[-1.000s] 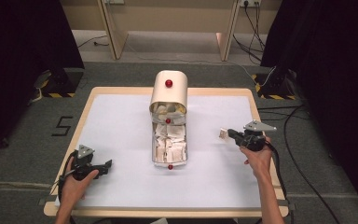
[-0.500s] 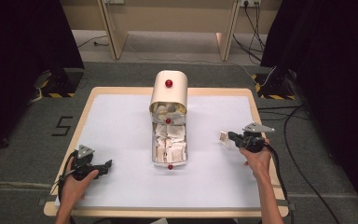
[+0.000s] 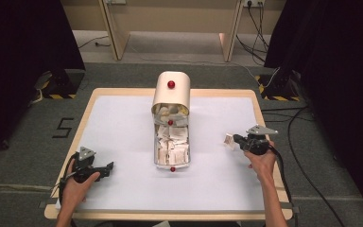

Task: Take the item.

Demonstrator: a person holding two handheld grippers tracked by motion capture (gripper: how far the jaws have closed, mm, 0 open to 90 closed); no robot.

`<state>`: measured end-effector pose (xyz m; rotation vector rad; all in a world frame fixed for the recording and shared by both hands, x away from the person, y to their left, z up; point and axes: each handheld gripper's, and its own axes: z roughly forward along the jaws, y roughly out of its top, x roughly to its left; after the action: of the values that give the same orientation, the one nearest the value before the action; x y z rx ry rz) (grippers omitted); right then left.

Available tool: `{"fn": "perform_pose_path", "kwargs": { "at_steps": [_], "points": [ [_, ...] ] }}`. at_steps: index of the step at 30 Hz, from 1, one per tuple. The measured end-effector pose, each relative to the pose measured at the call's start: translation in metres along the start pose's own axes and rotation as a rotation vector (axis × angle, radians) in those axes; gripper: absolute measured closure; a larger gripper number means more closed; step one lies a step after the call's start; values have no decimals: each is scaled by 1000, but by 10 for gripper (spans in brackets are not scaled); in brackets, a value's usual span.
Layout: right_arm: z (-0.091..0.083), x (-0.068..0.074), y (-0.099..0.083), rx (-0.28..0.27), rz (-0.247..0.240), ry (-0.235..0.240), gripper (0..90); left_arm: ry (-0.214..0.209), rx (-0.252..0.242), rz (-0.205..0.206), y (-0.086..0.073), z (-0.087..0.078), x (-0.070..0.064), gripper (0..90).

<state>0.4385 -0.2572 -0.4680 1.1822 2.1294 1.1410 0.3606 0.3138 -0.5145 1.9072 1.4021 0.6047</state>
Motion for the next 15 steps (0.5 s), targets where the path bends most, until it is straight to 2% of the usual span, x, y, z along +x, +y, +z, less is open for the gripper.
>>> {"fn": "perform_pose_path", "kwargs": {
  "at_steps": [15],
  "points": [
    [-1, -6, -4, 3, 27, -26, 826, 0, 0, 0, 0, 0, 0, 113]
  ]
}}
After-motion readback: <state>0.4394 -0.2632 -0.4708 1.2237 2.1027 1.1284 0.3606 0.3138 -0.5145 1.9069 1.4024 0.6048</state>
